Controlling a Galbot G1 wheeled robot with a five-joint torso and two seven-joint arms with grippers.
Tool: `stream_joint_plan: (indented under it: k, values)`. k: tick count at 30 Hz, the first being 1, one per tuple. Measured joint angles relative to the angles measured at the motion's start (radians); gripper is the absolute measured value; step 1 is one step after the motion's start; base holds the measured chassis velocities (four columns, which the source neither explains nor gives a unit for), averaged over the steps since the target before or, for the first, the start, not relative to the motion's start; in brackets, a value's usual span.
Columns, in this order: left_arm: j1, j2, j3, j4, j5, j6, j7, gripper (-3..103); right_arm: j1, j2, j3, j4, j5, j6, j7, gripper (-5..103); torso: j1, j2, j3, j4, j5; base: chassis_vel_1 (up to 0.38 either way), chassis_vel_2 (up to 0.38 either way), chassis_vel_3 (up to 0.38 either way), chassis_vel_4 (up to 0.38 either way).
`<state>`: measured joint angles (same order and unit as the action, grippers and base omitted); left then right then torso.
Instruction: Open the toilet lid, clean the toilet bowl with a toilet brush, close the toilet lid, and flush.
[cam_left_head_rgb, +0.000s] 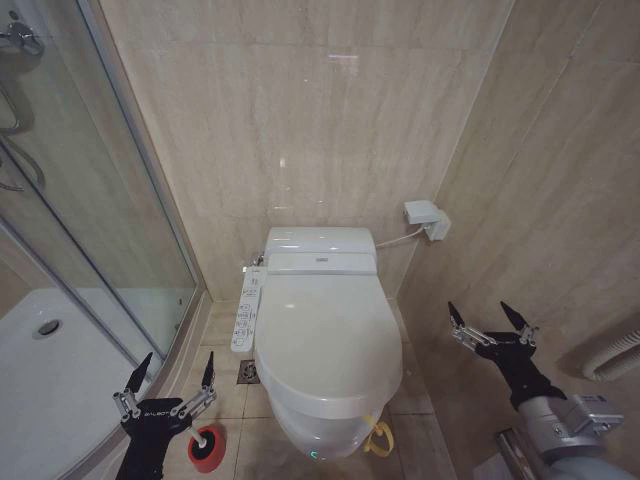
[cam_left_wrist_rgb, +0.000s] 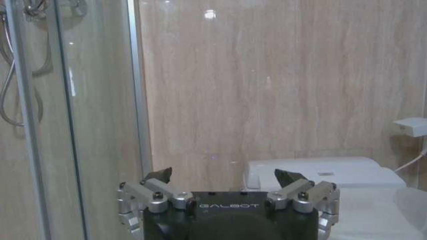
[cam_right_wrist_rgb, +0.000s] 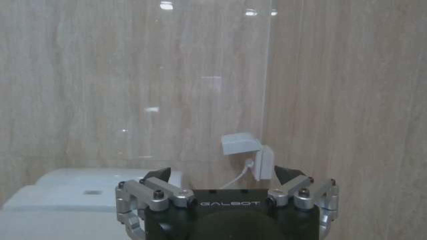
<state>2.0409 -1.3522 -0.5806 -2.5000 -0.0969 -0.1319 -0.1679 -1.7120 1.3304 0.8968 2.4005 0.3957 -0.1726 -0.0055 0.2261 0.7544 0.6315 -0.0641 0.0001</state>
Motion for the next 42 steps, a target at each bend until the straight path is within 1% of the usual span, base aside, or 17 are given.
stream_joint_plan:
  k: [7, 12, 25, 42]
  values:
    - [0.0, 0.0, 0.0, 0.0, 0.0, 0.0, 0.0, 100, -0.013, 0.015, -0.032, 0.021, -0.001, 0.015, 0.004, 100, 0.0, 0.0, 0.0, 0.0, -0.0001, 0.0, 0.0, 0.0, 0.0]
    - [0.0, 0.0, 0.0, 0.0, 0.0, 0.0, 0.0, 100, -0.019, 0.014, -0.064, 0.031, -0.008, 0.02, 0.004, 100, 0.0, 0.0, 0.0, 0.0, -0.0002, 0.0, 0.0, 0.0, 0.0]
    - [0.0, 0.0, 0.0, 0.0, 0.0, 0.0, 0.0, 100, -0.006, 0.01, -0.101, 0.024, -0.034, 0.021, 0.016, 100, 0.0, 0.0, 0.0, 0.0001, -0.0001, 0.0, 0.0, 0.0, 0.0]
    - [0.0, 0.0, 0.0, 0.0, 0.0, 0.0, 0.0, 100, -0.002, 0.008, -0.104, 0.02, -0.038, 0.019, 0.02, 100, 0.0, 0.0, 0.0, 0.0, -0.0001, 0.0, 0.0, 0.0, 0.0]
